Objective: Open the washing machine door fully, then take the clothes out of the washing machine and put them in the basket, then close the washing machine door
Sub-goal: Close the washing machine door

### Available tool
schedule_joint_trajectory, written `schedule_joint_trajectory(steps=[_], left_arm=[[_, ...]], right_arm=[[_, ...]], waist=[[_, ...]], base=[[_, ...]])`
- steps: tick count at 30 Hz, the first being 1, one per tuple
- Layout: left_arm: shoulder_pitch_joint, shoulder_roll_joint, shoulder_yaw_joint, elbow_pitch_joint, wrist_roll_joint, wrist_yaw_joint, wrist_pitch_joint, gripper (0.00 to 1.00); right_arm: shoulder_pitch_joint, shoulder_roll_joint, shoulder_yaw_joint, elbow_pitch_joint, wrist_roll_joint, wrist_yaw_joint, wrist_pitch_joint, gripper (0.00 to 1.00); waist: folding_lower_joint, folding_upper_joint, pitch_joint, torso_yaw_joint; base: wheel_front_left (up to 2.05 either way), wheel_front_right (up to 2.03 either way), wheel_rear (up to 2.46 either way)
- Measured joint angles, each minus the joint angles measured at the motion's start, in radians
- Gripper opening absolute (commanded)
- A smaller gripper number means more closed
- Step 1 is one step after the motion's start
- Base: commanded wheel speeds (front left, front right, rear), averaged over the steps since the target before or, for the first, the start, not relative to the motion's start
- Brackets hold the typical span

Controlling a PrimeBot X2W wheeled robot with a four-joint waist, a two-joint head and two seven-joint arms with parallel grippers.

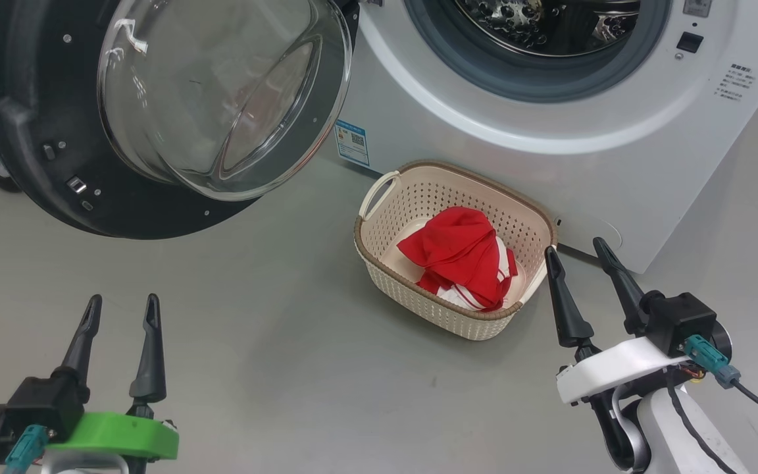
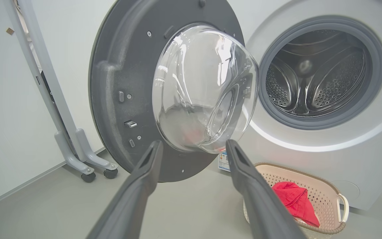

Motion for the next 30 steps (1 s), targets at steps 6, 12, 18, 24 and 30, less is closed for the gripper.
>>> schedule_joint_trajectory(steps=[6,12,18,24,30], left_arm=[[0.001,-0.002,0.006,0.0,0.0,-0.001,0.0,0.0],[0.001,-0.002,0.017,-0.011,0.0,-0.002,0.0,0.0],[-0.003,0.028,0.053,-0.035,-0.001,-0.006,0.0,0.0],[-0.066,0.112,0.132,-0.062,-0.018,-0.009,0.0,0.0],[-0.16,0.194,0.207,-0.073,-0.084,-0.013,0.0,0.0]], right_arm=[[0.0,-0.001,0.006,-0.006,0.0,0.0,0.0,1.0],[0.0,-0.011,0.005,-0.025,-0.002,0.0,0.0,1.0],[0.0,-0.025,0.006,-0.046,-0.012,-0.001,0.002,1.0],[0.0,-0.055,0.004,-0.066,-0.03,-0.002,0.021,1.0],[-0.007,-0.081,-0.005,-0.092,-0.038,-0.01,0.033,1.0]], waist=[[0.0,0.0,0.005,0.0],[0.0,0.0,0.029,0.0],[0.0,0.0,0.07,0.003],[0.0,0.0,0.118,0.006],[0.0,0.0,0.165,0.008]], base=[[0.0,0.0,0.0],[0.0,0.0,0.0],[0.0,0.0,0.0],[0.0,0.0,0.0],[0.0,0.0,0.0]])
